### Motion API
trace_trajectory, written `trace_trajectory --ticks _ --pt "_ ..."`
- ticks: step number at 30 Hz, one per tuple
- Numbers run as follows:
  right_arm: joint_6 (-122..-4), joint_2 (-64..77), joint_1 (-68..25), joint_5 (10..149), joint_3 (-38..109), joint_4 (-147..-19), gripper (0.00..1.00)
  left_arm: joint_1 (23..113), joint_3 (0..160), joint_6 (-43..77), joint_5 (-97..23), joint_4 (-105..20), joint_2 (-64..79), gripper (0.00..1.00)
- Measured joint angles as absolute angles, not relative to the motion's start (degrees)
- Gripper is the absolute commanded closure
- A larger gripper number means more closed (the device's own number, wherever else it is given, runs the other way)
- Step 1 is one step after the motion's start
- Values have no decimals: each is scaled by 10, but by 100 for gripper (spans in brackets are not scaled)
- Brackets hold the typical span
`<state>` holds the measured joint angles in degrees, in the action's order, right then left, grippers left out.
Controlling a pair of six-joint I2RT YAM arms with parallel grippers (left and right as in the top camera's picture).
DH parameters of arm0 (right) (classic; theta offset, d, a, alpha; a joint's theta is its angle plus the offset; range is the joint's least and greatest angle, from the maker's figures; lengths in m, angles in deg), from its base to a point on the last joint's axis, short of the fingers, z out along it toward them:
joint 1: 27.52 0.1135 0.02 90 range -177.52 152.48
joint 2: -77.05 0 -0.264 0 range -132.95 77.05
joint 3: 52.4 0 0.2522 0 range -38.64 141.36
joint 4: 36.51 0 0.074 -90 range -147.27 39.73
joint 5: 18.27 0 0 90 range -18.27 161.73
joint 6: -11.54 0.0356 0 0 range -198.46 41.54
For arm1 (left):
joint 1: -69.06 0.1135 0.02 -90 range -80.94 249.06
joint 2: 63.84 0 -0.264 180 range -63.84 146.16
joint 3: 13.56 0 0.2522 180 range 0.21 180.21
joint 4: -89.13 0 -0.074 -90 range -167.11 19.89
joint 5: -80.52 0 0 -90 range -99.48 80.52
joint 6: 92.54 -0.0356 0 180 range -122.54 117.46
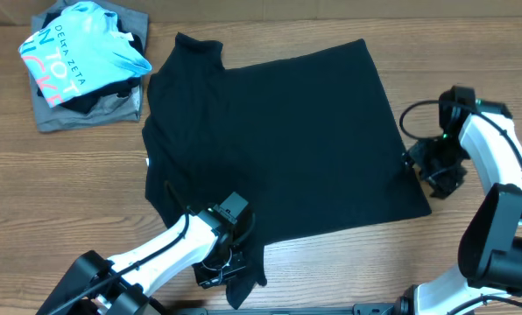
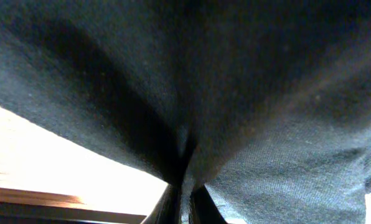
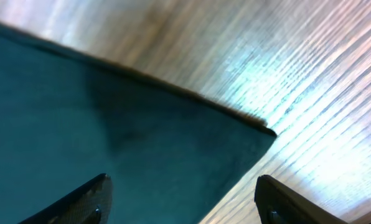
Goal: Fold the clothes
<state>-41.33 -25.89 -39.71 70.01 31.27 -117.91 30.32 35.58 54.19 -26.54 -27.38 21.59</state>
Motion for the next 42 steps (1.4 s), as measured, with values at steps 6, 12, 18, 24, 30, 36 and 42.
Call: trace_trajectory --ticks 6,12,18,24,30,36,42 --pt "-404 -259 -407 716 244 -1127 27 307 355 531 -269 -274 216 96" --pt "-398 -256 -407 725 199 -1079 41 307 355 527 -269 -274 216 96" --pt "-396 -248 -407 733 186 -1059 43 309 354 523 -268 -264 217 96" --pt "-396 -245 -407 732 182 -1059 40 309 354 510 -268 -260 218 96" --pt "-395 -239 -418 712 182 -1094 33 309 354 509 -268 -260 218 96" --pt "-415 -199 -432 695 185 -1141 21 309 354 508 -268 -260 218 95" --pt "-425 -184 -432 693 186 -1138 21 309 354 508 -267 -260 218 94"
